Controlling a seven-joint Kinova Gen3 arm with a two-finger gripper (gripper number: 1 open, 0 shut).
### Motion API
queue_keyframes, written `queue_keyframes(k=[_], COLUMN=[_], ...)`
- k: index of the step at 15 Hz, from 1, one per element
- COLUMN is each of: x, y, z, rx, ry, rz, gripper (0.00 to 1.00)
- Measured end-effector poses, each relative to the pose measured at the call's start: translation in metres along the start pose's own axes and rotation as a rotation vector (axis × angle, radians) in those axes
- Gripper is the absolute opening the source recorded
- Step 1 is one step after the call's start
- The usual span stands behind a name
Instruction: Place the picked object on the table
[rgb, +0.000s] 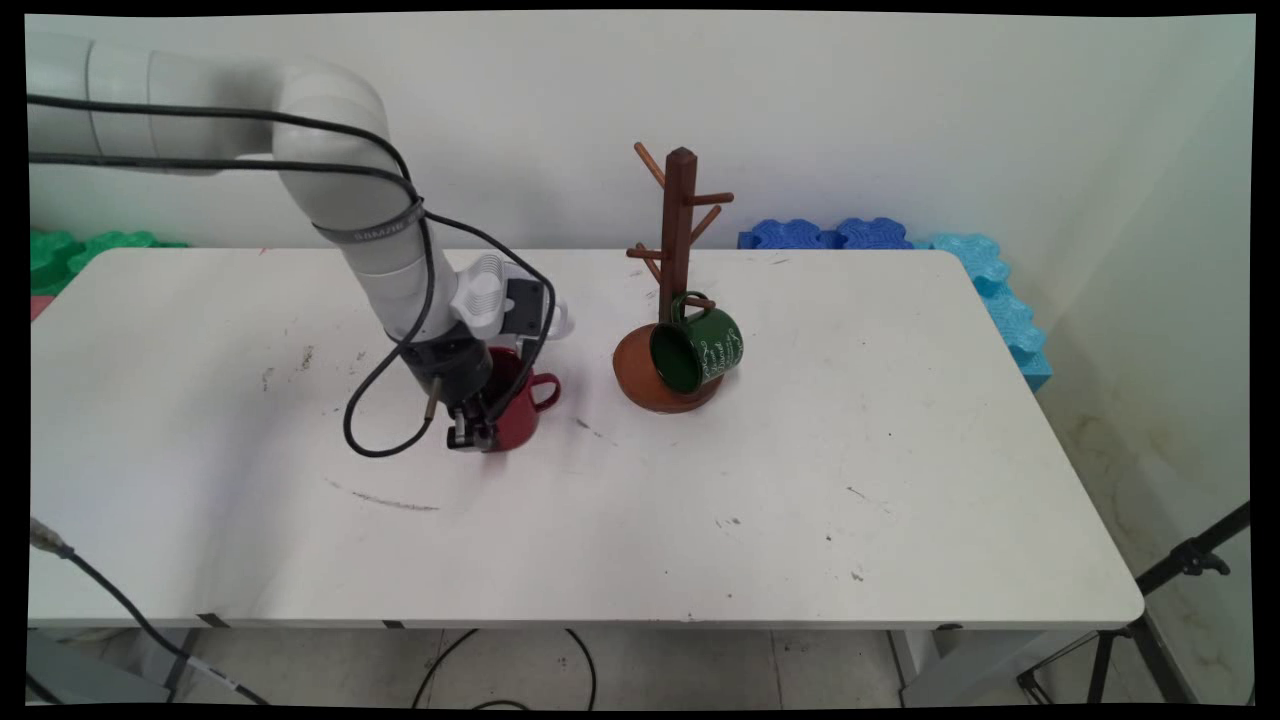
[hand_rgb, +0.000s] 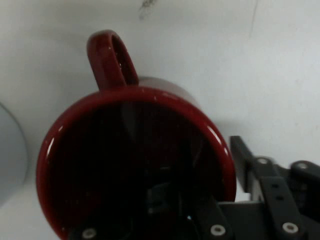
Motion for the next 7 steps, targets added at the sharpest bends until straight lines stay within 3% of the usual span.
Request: queue_keyframes(k=[7], x=[0.0069], y=[0.0007], z=[-0.0010], rx=[-0.005], ry=[0.027], rz=[-0.010], gripper=[1.00])
